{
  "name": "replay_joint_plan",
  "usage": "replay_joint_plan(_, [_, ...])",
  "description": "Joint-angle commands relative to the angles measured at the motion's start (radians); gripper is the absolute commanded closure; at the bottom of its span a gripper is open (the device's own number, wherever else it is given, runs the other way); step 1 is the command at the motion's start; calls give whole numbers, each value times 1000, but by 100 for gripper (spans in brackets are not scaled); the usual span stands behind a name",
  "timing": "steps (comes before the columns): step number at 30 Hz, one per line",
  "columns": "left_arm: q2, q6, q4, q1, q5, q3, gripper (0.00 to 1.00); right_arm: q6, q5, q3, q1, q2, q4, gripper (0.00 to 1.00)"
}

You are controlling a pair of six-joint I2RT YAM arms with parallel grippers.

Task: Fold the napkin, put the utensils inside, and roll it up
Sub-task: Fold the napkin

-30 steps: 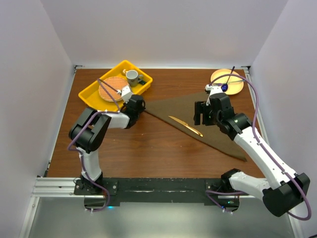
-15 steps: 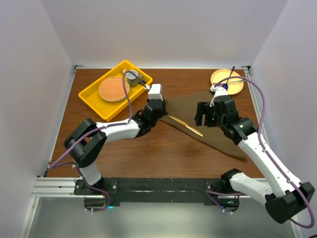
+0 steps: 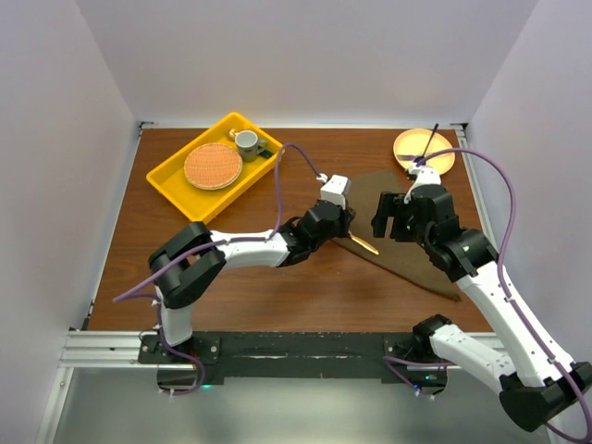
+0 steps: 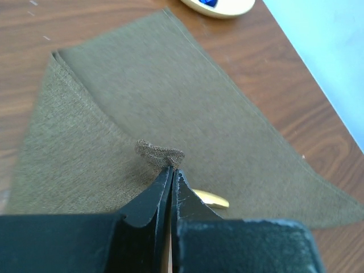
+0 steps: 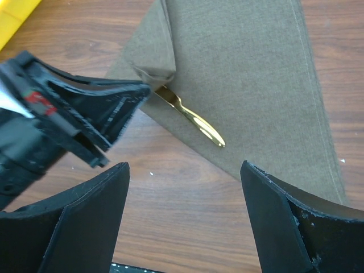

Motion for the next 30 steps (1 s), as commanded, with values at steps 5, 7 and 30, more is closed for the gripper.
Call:
replay_joint_plan(5, [67,-45,6,-23,51,74,95,15,34,33,1,-24,-11,17])
replay_joint_plan(7, [85,-48,1,-27,63,88,95,17,33,28,1,-22,-8,16])
replay_joint_plan(30, [187,-85,-106,-29,235,196,62,78,5,34,1,13,-57,15])
